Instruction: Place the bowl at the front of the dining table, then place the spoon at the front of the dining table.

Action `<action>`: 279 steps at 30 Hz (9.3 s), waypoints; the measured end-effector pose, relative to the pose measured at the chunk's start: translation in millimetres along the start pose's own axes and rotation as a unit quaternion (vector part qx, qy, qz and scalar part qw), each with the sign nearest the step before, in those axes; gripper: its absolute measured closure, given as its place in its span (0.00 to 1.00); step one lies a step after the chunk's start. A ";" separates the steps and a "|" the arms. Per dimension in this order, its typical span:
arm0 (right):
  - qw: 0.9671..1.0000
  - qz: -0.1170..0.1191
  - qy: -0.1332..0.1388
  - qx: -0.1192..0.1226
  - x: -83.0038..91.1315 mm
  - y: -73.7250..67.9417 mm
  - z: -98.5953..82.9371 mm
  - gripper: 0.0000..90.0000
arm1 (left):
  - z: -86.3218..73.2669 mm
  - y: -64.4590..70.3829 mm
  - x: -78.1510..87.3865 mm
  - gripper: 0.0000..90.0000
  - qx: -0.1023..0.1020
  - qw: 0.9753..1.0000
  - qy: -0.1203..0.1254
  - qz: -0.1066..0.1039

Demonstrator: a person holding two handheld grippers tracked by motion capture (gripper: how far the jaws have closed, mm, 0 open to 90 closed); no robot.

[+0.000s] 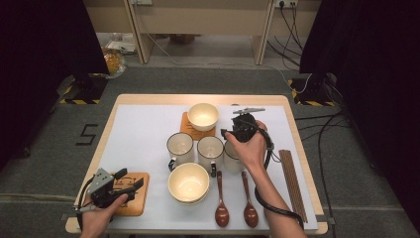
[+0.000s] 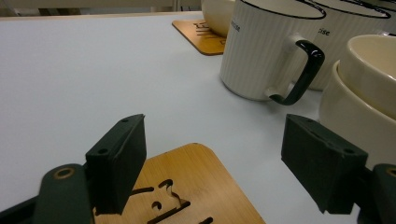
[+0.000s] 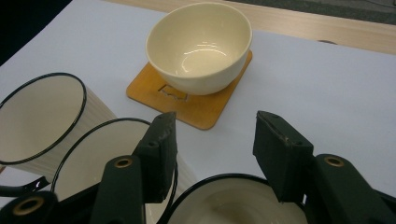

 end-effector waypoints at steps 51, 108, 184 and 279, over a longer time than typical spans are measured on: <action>1.000 -0.009 0.009 0.014 64.8 -17.2 -33.1 0.54 | 0.6 1.5 4.3 0.24 -0.006 1.000 0.003 0.000; 0.998 -0.032 -0.049 -0.007 88.3 -7.7 -104.4 0.54 | 0.3 2.2 5.1 0.24 -0.007 1.000 0.001 0.000; 0.986 -0.050 -0.156 -0.032 83.8 -4.8 -170.4 0.68 | 0.0 3.0 5.2 0.24 -0.008 1.000 0.002 -0.002; 0.989 -0.029 -0.144 -0.027 84.9 -19.6 -169.1 0.90 | -1.1 2.6 4.8 0.24 -0.010 1.000 -0.001 -0.002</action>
Point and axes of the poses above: each handheld gripper's, and its own axes: x roughly backward along the jaws, z roughly out of its top, y roughly to its right, the point moved 6 cm from there along -x, roughly forward along the jaws, and after that the axes turned 11 degrees about y, right-handed, at the moved point
